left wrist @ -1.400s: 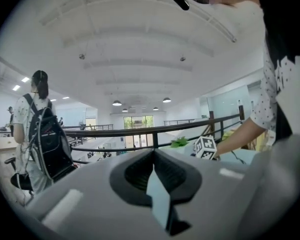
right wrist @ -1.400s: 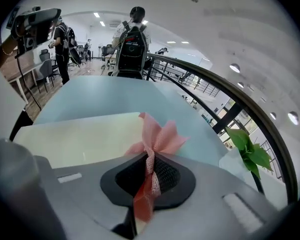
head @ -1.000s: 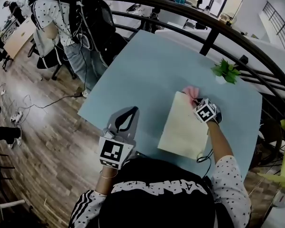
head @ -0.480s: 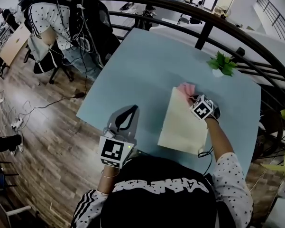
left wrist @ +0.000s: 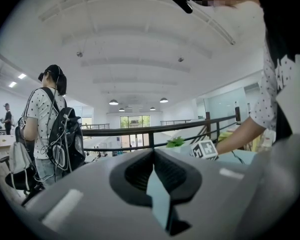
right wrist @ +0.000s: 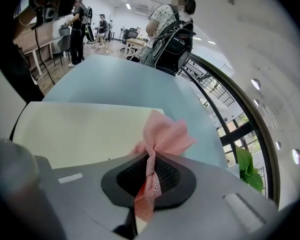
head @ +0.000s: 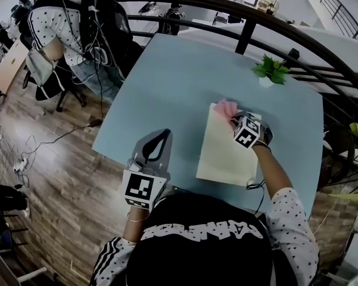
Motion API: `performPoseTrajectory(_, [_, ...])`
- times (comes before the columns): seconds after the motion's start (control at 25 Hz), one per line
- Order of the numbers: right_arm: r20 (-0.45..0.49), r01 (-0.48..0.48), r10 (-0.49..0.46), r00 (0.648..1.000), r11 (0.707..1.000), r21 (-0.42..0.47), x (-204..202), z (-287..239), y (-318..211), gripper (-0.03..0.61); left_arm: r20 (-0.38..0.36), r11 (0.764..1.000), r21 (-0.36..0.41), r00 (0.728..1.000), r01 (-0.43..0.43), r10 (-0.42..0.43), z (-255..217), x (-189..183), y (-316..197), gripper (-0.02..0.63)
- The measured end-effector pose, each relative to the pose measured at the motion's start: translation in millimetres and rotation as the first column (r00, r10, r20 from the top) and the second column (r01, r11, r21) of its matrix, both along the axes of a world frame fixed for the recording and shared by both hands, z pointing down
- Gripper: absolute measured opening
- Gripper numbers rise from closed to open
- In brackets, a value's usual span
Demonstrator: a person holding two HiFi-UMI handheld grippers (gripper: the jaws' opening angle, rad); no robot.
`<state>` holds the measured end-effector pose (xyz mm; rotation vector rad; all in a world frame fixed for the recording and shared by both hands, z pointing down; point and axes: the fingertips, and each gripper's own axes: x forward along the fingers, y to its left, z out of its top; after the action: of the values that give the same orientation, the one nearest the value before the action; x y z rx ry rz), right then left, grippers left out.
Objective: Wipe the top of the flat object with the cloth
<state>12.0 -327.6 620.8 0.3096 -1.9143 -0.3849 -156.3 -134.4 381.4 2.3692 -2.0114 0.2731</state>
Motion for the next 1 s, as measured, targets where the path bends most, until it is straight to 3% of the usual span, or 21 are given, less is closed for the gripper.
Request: performPoseTrajectory(1.0, [0.048, 0.082, -0.077, 0.996, 0.99, -0.117, 11, -1, 76, 0.009, -0.013, 0.994, -0.008, 0.994, -0.107, 0.107, 3, 36, -12, 0.0])
